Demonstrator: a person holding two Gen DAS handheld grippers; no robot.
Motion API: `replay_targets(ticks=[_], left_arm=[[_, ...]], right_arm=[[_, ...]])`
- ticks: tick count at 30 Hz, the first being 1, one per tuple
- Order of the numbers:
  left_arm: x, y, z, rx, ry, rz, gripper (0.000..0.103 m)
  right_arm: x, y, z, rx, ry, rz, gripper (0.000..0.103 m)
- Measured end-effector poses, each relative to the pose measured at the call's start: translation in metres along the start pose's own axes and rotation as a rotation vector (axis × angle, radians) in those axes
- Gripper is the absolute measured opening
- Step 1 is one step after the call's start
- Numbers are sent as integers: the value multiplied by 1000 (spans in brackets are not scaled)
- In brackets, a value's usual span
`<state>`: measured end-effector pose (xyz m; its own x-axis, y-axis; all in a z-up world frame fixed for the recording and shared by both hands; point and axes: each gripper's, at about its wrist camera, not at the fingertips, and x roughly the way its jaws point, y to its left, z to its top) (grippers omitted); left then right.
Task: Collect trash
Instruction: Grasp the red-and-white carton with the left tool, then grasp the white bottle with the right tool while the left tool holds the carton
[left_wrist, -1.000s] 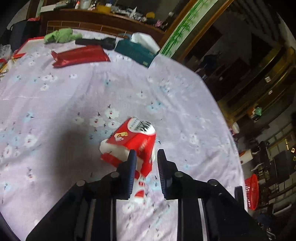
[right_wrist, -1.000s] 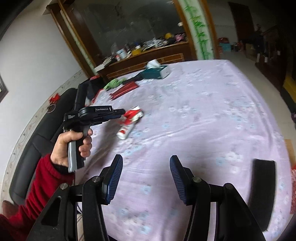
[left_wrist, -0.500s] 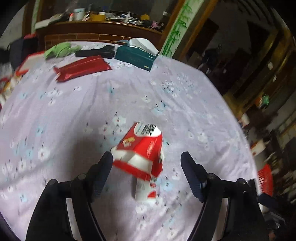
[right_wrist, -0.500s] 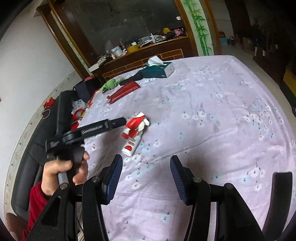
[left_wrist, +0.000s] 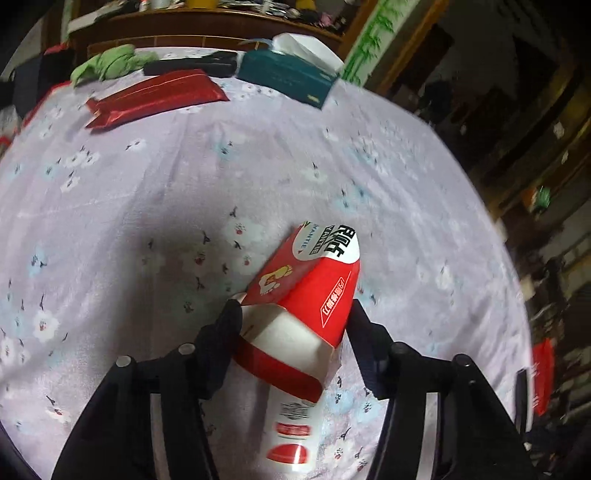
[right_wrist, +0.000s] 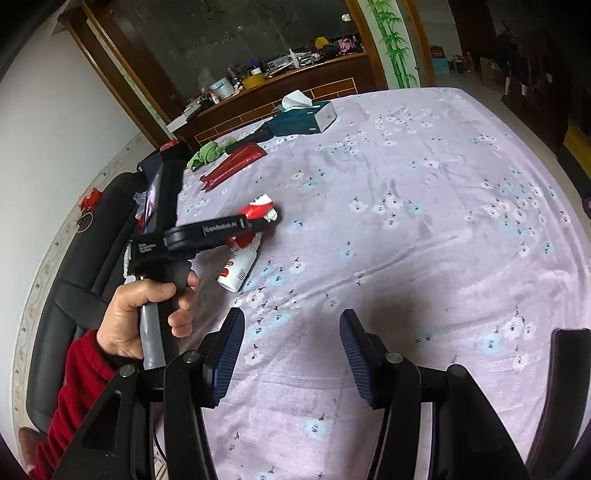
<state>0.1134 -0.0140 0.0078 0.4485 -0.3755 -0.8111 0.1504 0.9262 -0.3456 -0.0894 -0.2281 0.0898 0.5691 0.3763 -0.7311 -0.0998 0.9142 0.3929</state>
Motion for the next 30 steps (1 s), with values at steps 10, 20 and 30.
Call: replay_targets(ticks=[10, 20, 30], left_arm=[[-33, 32, -8, -86, -66, -102, 54], [-99, 64, -32, -96, -211, 16, 54], [-136, 73, -59, -97, -279, 65, 55]], right_arm=[[42, 33, 16, -26, 60, -5, 58], [120, 74, 40, -57, 138, -31, 58], [179, 91, 48, -66, 206, -103, 38]])
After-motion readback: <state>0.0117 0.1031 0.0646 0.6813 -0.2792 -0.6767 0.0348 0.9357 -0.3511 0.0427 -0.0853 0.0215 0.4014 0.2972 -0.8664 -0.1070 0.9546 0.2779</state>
